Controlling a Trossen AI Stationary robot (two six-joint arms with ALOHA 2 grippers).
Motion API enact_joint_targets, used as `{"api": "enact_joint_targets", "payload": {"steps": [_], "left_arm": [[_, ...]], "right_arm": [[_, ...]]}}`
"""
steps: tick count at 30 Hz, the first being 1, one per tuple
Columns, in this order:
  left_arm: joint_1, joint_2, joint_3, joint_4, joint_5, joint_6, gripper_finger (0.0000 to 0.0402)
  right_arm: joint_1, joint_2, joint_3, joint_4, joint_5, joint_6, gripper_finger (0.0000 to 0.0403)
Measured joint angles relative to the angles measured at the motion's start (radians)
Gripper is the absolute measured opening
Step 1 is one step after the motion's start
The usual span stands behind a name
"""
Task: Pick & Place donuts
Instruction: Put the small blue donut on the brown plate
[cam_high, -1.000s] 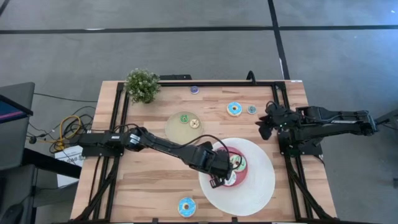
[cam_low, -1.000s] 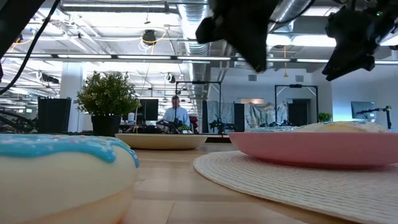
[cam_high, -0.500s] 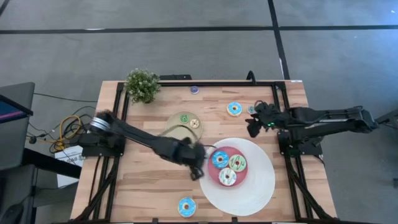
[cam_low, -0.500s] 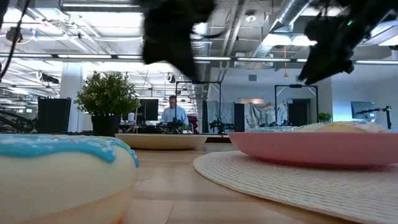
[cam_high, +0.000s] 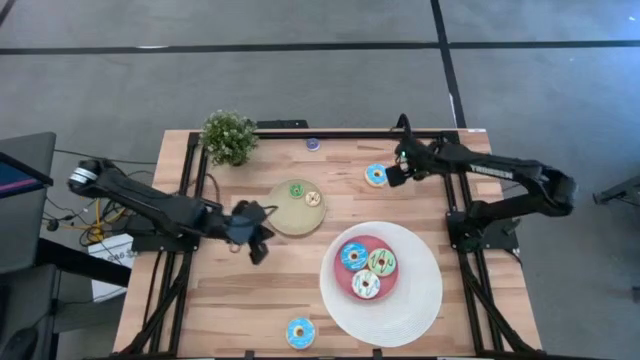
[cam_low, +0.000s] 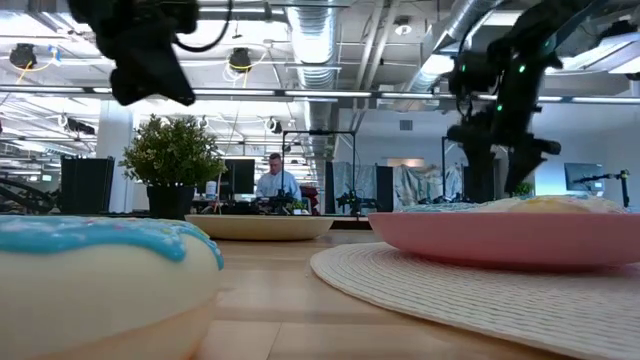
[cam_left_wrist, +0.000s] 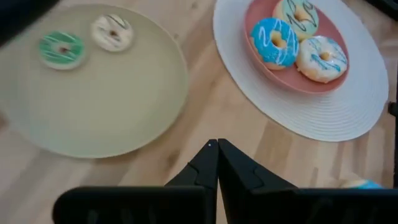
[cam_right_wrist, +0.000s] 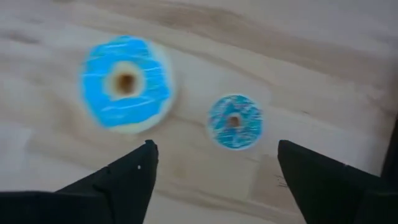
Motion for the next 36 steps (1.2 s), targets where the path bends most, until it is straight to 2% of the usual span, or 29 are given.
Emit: {"api": "enact_joint_targets", "payload": {"steps": [6,14,21,36], "left_arm": [[0.000,-0.187,-0.059,-0.136,-0.051,0.040,0.0000],[0.000,-0.343,-0.065,-0.252,-0.105,0.039,0.0000],[0.000,-0.394,-0.065,-0.280,-0.108,0.042,0.0000],[0.000,-0.395,-0.065,-0.302,-0.107,0.054,0.0000]], "right_arm": [[-0.135,0.121,0.000,0.021,-0.056,0.007,0.0349],[-0.158,0.251,0.000,0.093,-0.099,0.012,0.0336],[-0.158,0.332,0.003,0.113,-0.098,0.026,0.0316],[-0.153,0.320,0.000,0.143,-0.089,0.039,0.0242]]}}
